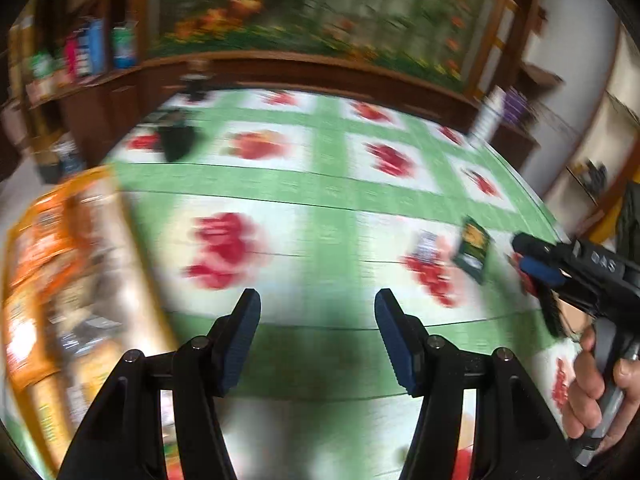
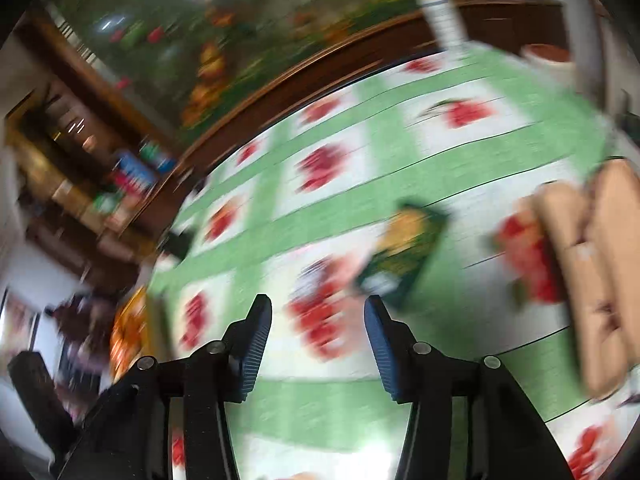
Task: Organize snacks
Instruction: 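Grasp the white candy stick with the left tool while the right tool grasps the green cracker pack, then carry the candy stick and green cracker pack over the white tray, then lower both snacks into the tray and open both tools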
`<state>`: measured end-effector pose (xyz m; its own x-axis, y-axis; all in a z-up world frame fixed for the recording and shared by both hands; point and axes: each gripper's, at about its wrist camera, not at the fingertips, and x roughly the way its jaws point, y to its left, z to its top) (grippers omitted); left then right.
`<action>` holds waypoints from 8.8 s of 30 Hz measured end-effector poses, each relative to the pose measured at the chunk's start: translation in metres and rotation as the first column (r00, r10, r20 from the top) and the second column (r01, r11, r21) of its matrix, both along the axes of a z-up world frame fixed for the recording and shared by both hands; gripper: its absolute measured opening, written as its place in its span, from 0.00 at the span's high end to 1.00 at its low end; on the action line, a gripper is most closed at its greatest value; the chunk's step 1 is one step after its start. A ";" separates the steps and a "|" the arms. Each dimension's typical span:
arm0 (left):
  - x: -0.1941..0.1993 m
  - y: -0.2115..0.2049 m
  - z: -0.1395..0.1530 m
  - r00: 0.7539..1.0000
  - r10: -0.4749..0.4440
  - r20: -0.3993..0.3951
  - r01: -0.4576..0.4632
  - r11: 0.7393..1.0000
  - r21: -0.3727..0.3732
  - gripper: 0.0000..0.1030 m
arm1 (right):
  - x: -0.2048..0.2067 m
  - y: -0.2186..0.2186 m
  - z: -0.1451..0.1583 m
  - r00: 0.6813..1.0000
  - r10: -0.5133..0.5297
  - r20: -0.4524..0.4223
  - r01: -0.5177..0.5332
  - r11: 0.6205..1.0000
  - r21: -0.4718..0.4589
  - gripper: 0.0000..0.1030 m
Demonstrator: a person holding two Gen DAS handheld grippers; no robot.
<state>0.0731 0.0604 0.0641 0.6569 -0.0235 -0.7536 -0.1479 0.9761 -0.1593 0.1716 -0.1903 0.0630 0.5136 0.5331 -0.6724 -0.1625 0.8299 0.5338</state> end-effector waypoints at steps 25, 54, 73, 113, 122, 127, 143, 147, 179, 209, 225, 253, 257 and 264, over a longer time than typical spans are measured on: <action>0.070 -0.067 -0.055 0.990 -0.108 -0.094 0.120 0.984 0.132 0.82 | 0.022 -0.034 -0.025 0.986 -0.127 -0.105 0.129 0.992 0.007 0.48; 0.026 -0.012 -0.054 0.999 -0.037 -0.026 0.038 0.999 0.033 0.82 | 0.034 0.064 -0.045 0.998 0.066 0.018 -0.051 0.896 -0.442 0.54; 0.024 0.003 -0.049 1.000 0.017 0.010 -0.017 1.000 0.005 0.82 | -0.010 0.111 -0.025 0.967 0.242 0.074 -0.203 0.917 -0.342 0.53; 0.022 -0.002 -0.039 0.993 0.052 0.104 -0.066 0.988 0.138 0.83 | -0.011 0.109 -0.024 0.971 0.230 0.066 -0.194 0.918 -0.347 0.53; 0.010 -0.002 -0.025 0.979 0.084 0.187 -0.116 0.979 0.166 0.83 | -0.015 0.107 -0.019 0.969 0.232 0.085 -0.191 0.922 -0.338 0.53; 0.009 -0.005 -0.023 0.976 0.083 0.200 -0.122 0.974 0.192 0.83 | -0.017 0.108 -0.015 0.966 0.238 0.098 -0.192 0.922 -0.337 0.53; 0.003 -0.006 -0.018 0.969 0.095 0.230 -0.144 0.968 0.206 0.83 | -0.026 0.112 -0.006 0.957 0.252 0.143 -0.191 0.919 -0.344 0.53; 0.002 -0.006 -0.015 0.965 0.098 0.242 -0.152 0.965 0.213 0.83 | -0.029 0.114 -0.004 0.953 0.258 0.159 -0.191 0.918 -0.347 0.53; -0.109 0.022 0.027 0.916 0.193 0.352 -0.279 0.937 0.211 0.83 | -0.096 0.165 0.025 0.874 0.412 0.256 -0.346 0.900 -0.267 0.53; -0.162 0.126 -0.009 0.875 0.419 0.244 -0.447 0.891 0.073 0.83 | -0.147 0.272 0.004 0.803 0.549 0.233 -0.470 0.823 -0.320 0.53; -0.171 0.156 -0.026 0.853 0.496 0.162 -0.502 0.865 -0.006 0.83 | -0.148 0.307 -0.018 0.774 0.607 0.182 -0.529 0.776 -0.343 0.53; -0.164 0.156 -0.033 0.813 0.575 0.091 -0.582 0.803 0.129 0.60 | -0.152 0.298 -0.028 0.759 0.609 0.231 -0.519 0.779 -0.351 0.52; -0.170 0.154 -0.031 0.821 0.565 0.079 -0.571 0.814 0.110 0.59 | -0.155 0.295 -0.026 0.751 0.617 0.237 -0.523 0.774 -0.357 0.52; -0.184 0.156 -0.025 0.831 0.548 0.093 -0.553 0.833 0.030 0.50 | -0.152 0.289 -0.021 0.749 0.622 0.229 -0.553 0.777 -0.300 0.49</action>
<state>-0.1105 0.2163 0.0390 0.6044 0.3984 -0.6899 -0.6530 0.7439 -0.1425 0.0195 0.0988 0.0416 0.3349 0.6675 -0.6651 -0.7753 0.5963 0.2081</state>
